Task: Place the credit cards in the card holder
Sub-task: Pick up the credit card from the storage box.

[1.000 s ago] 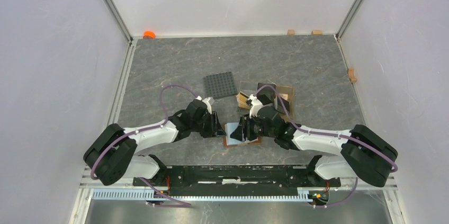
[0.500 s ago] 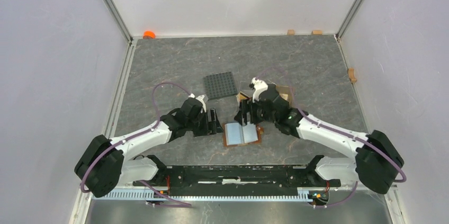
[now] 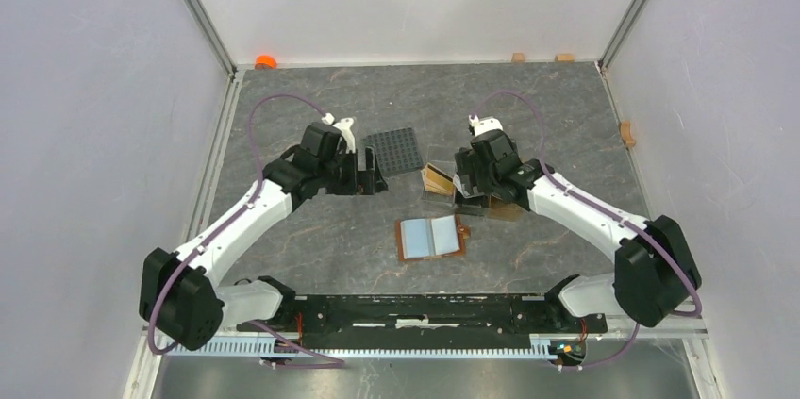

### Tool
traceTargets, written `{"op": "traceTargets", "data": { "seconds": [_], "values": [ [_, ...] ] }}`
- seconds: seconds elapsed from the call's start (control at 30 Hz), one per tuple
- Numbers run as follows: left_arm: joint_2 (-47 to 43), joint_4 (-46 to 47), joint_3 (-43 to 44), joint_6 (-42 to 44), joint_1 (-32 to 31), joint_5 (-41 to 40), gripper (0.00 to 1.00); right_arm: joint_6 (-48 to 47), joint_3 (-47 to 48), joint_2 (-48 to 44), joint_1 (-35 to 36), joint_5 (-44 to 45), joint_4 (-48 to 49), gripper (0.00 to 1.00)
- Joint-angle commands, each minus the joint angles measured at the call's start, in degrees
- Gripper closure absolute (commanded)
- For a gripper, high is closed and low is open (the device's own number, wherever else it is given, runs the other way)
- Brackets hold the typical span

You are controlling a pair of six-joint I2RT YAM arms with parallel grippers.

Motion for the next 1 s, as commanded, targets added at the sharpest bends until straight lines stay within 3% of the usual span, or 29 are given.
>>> {"op": "traceTargets", "data": {
  "seconds": [0.0, 0.2, 0.5, 0.7, 0.97],
  "values": [
    [0.41, -5.03, 3.08, 8.25, 3.99, 1.81, 0.05, 0.39, 1.18, 1.31, -0.86, 7.91, -0.99, 0.09],
    [1.01, -4.89, 2.07, 9.94, 6.69, 3.01, 0.05, -0.07, 0.48, 2.19, -0.86, 11.41, -0.25, 0.2],
    [1.25, -3.7, 0.99, 10.11, 7.29, 3.75, 0.04, 1.17, 0.4, 7.41, -1.79, 7.82, 2.3, 0.15],
    [0.59, -3.7, 0.81, 10.29, 7.24, 3.57, 0.04, 2.67, 0.01, 10.33, -2.53, 8.31, 4.01, 0.26],
    [0.14, -3.73, 0.59, 11.07, 7.33, 2.8, 0.05, 5.78, -0.8, 9.13, -2.53, -0.34, 6.95, 0.4]
  ]
}}
